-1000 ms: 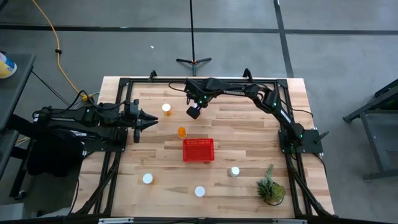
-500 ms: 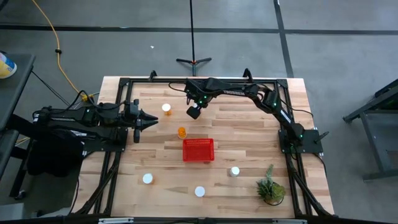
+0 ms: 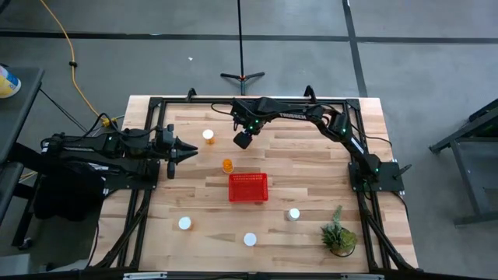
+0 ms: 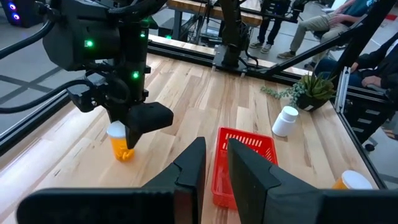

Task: Pick and place pill bottles into a basket
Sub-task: Put the orange pill bottle into the red basket

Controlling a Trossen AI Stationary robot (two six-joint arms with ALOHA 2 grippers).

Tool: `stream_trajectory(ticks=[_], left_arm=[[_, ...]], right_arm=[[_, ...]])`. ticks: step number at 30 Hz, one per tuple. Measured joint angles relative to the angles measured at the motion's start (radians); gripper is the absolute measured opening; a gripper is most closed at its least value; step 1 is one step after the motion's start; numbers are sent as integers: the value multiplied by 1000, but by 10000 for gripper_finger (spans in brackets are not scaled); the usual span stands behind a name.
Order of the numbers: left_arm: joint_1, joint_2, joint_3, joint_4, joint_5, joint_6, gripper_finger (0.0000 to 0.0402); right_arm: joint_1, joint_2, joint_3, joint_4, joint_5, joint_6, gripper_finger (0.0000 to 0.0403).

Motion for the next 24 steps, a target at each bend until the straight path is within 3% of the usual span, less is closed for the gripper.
stream_trajectory(ticks=[5, 12, 18, 24], left_arm=[[0, 0, 0, 0, 0, 0, 104], [0, 0, 0, -4, 0, 0, 104], [0, 0, 0, -16, 0, 0, 104], [0, 0, 0, -16, 0, 0, 104]], right_arm=[[0, 0, 0, 0, 0, 0, 185], [0, 0, 0, 1, -1, 0, 204], [0, 0, 0, 6, -6, 0, 182], [0, 0, 0, 7, -13, 7, 192]])
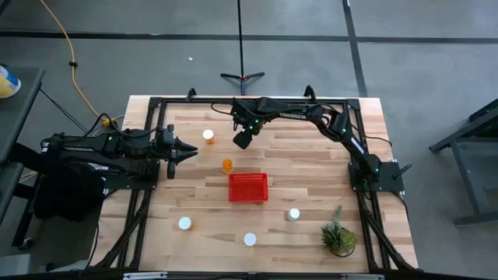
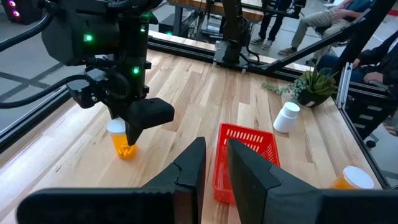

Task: Pick and place pill bottles into a basket
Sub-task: Put the orange pill bottle into the red basket

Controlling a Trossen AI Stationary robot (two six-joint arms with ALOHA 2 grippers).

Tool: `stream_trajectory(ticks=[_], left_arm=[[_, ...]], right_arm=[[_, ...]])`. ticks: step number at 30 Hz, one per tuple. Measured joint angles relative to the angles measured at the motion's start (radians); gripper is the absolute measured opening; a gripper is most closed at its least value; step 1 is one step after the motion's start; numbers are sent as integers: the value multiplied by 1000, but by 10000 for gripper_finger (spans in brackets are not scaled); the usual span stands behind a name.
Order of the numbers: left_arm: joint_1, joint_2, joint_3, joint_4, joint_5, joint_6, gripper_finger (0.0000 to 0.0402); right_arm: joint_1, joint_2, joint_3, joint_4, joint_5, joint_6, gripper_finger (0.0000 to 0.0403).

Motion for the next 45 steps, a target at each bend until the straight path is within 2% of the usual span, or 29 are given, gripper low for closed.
stream_trajectory(ticks=[11, 16, 21, 26, 31, 37, 45], left_arm=[[0, 0, 0, 0, 0, 0, 104], [0, 0, 0, 0, 0, 0, 104], [0, 0, 0, -2, 0, 0, 104], [0, 0, 0, -2, 0, 0, 104], [0, 0, 0, -2, 0, 0, 104], [0, 0, 0, -2, 0, 0, 104], [0, 0, 0, -8, 0, 2, 104]], right_arm=[[2, 0, 0, 0, -26, 10, 181], [6, 0, 3, -2, -27, 16, 194], [16, 0, 58, -16, -6, 6, 182], [22, 0, 151, -101, 23, -9, 181], [34, 0, 259, -215, 84, -35, 198], [51, 0, 374, -311, 108, -44, 181], [85, -19, 375, -398, 143, -35, 198]])
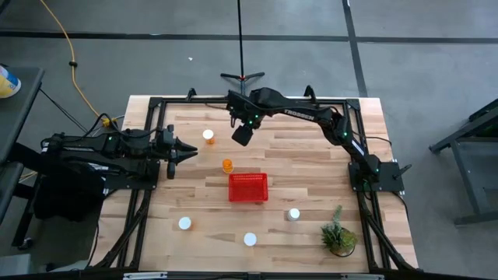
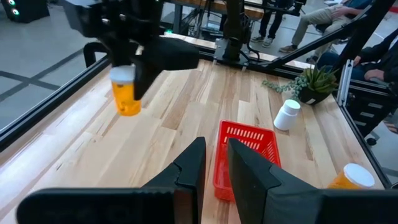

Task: Pick and place pill bottles into a basket
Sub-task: Put the orange pill bottle into the red basket

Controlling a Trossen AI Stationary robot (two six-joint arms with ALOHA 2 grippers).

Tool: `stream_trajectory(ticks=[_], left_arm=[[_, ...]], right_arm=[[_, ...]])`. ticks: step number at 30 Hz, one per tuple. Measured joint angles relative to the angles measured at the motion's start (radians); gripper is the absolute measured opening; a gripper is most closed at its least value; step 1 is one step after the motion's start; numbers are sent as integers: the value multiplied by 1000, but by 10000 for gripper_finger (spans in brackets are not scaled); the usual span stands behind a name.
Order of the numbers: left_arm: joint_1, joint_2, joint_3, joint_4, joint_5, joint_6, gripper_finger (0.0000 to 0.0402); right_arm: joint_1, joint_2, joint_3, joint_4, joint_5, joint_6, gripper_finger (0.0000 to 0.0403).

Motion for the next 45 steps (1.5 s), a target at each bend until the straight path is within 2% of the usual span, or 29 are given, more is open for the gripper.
stream_trajectory(ticks=[9, 16, 20, 24, 30, 35, 39, 45], left_arm=[[0, 0, 0, 1, 0, 1, 104], [0, 0, 0, 1, 1, 1, 104], [0, 0, 0, 1, 22, 1, 104], [0, 0, 0, 1, 25, 1, 104], [0, 0, 0, 1, 25, 1, 104], [0, 0, 0, 1, 44, 1, 104], [0, 0, 0, 1, 53, 1, 104], [0, 0, 0, 0, 56, 1, 104]], right_arm=[[69, 0, 0, -26, 4, 17, 180], [111, 0, 0, -54, 28, 44, 200], [129, 0, 0, -56, 31, 59, 181], [148, 0, 0, -61, 33, 82, 180], [185, 0, 0, -83, 53, 110, 203], [210, 0, 0, -86, 54, 136, 181], [229, 0, 0, -86, 55, 163, 180], [258, 0, 0, -102, 65, 207, 207]])
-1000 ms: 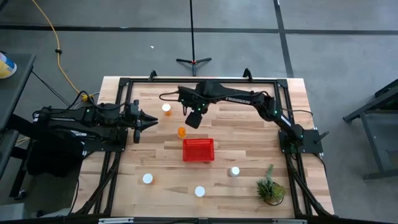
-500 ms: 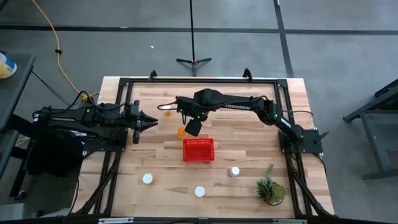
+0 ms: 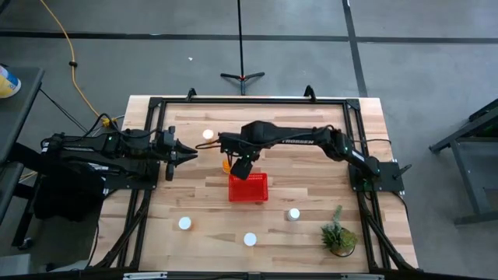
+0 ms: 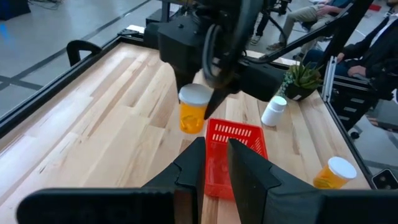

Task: Pick and place pill bottles into a basket
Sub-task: Put the orange pill bottle into the red basket

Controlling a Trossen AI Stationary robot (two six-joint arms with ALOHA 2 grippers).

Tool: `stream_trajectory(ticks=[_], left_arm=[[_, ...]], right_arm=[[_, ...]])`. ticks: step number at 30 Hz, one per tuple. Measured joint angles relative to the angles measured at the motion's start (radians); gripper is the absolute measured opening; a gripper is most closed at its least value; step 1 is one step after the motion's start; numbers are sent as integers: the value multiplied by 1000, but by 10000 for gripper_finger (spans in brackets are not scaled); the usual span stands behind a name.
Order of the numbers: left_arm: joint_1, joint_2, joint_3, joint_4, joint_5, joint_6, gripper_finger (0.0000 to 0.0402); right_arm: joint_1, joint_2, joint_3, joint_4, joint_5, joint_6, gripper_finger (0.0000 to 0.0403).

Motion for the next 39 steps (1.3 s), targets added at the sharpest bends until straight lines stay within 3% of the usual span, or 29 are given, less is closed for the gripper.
stream_trajectory(ticks=[6, 16, 25, 32, 39], left_arm=[[0, 0, 0, -4, 11, 7, 104], [0, 0, 0, -5, 14, 28, 104], [0, 0, 0, -5, 14, 55, 104], [0, 0, 0, -4, 14, 57, 104], [0, 0, 0, -4, 13, 79, 104]], right_arm=[[30, 0, 0, -3, -2, 39, 180], [87, -1, 0, -30, 10, 122, 207], [113, -1, 0, -40, 24, 162, 180], [126, -3, -19, -55, 31, 185, 213], [139, -3, -50, -62, 27, 189, 184]])
